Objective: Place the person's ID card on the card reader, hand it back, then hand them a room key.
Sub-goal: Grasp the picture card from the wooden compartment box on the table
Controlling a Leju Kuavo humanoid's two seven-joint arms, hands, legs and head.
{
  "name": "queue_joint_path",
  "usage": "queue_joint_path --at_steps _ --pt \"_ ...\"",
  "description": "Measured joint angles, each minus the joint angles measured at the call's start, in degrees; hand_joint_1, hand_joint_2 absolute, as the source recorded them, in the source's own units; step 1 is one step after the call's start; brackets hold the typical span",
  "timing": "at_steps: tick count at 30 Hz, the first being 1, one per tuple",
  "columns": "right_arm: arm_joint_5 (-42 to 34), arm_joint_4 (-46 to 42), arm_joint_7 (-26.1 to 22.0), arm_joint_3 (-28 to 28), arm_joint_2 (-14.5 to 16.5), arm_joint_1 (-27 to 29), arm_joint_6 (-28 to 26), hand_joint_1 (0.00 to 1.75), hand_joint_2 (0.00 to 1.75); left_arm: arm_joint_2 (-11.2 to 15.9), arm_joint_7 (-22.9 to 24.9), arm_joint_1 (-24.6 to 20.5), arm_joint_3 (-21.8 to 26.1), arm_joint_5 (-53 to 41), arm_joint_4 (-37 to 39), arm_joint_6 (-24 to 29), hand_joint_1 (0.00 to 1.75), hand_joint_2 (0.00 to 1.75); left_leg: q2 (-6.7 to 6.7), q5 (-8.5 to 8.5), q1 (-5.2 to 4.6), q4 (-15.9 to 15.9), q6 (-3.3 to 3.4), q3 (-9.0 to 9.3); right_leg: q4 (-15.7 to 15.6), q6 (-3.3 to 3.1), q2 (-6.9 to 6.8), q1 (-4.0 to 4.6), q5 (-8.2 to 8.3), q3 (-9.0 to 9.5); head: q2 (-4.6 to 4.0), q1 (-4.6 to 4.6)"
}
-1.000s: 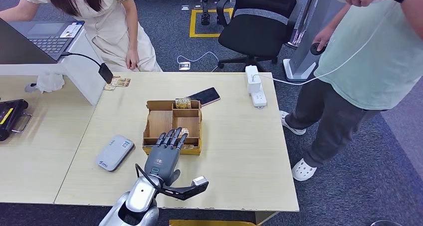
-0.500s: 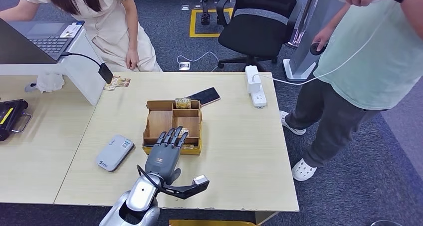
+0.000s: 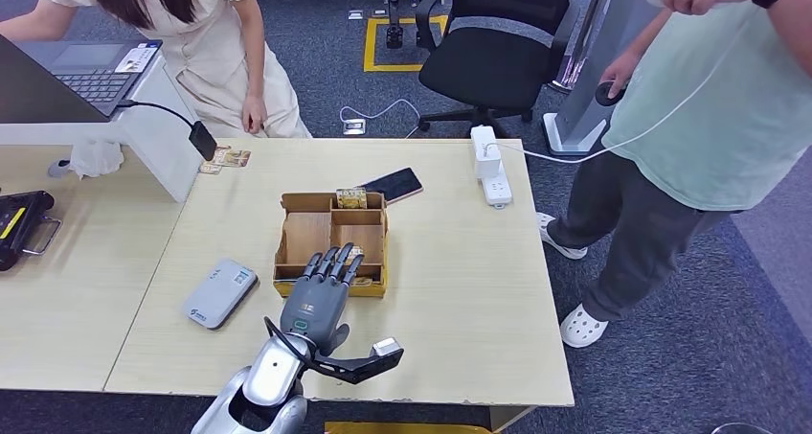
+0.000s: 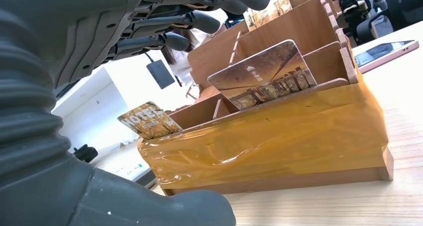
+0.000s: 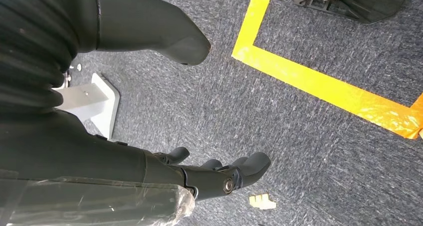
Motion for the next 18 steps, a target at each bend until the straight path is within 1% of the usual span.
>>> queue_joint_path --at_steps 1,2,3,5,6,7,9,12,18 --pt "0.08 0.0 -0.01 0.0 0.0 0.0 0.0 0.0 1.75 0.0 -0.01 0.0 0.0 0.0 0.01 0.0 0.0 1.75 0.0 0.0 0.0 0.0 0.0 0.0 0.0 0.0 0.0 0.0 0.0 0.0 0.0 0.0" --pt "0.2 0.0 -0.01 0.0 0.0 0.0 0.0 0.0 1.75 0.0 -0.02 0.0 0.0 0.0 0.02 0.0 0.18 1.75 0.0 0.0 0.0 0.0 0.0 0.0 0.0 0.0 0.0 0.0 0.0 0.0 -0.01 0.0" --pt "0.33 0.0 -0.01 -0.01 0.0 0.0 0.0 0.0 1.75 0.0 -0.02 0.0 0.0 0.0 0.03 -0.01 0.58 1.75 0.0 0.0 0.0 0.0 0.0 0.0 0.0 0.0 0.0 0.0 0.0 0.0 0.0 0.0" --pt "0.53 0.0 -0.01 -0.02 0.0 0.0 0.01 0.0 1.75 0.0 -0.05 0.0 0.0 0.0 0.03 -0.02 1.45 1.75 0.0 0.0 0.0 0.0 0.0 0.0 0.0 0.0 0.0 0.0 0.0 0.0 0.0 0.0" --pt "0.57 0.0 -0.01 -0.02 0.0 0.0 0.01 0.0 1.75 0.0 -0.12 0.0 0.0 0.0 0.04 -0.03 1.7 1.75 0.0 0.0 0.0 0.0 0.0 0.0 0.0 0.0 0.0 0.0 0.0 0.0 0.01 0.0" --pt "0.56 0.0 -0.01 -0.03 0.0 0.0 0.02 0.0 1.75 0.0 -0.23 0.0 0.0 0.0 0.08 -0.04 1.71 1.75 0.0 0.0 0.0 0.0 0.0 0.0 0.0 0.0 0.0 0.0 0.0 0.0 0.01 0.0" --pt "0.56 0.0 -0.01 -0.04 0.0 0.0 0.02 0.0 1.75 0.0 -0.51 0.0 0.0 0.0 0.23 -0.05 1.68 1.75 0.0 0.0 0.0 0.0 0.0 0.0 0.0 0.0 0.0 0.0 0.0 0.0 0.01 0.0" --pt "0.61 0.0 -0.01 -0.08 0.0 -0.01 0.02 0.0 1.75 0.0 -0.69 -0.01 0.0 0.0 0.53 -0.06 1.74 1.75 0.0 0.0 0.0 0.0 0.0 0.0 0.0 0.0 0.0 0.0 0.0 0.0 0.01 0.0" --pt "0.67 0.0 0.01 -0.09 0.0 -0.01 0.02 0.0 1.75 -0.02 -0.74 -0.03 0.0 0.01 0.58 -0.01 1.75 1.75 0.0 0.0 0.0 0.0 0.0 0.0 0.0 0.0 0.0 0.0 0.0 0.01 0.0 0.0"
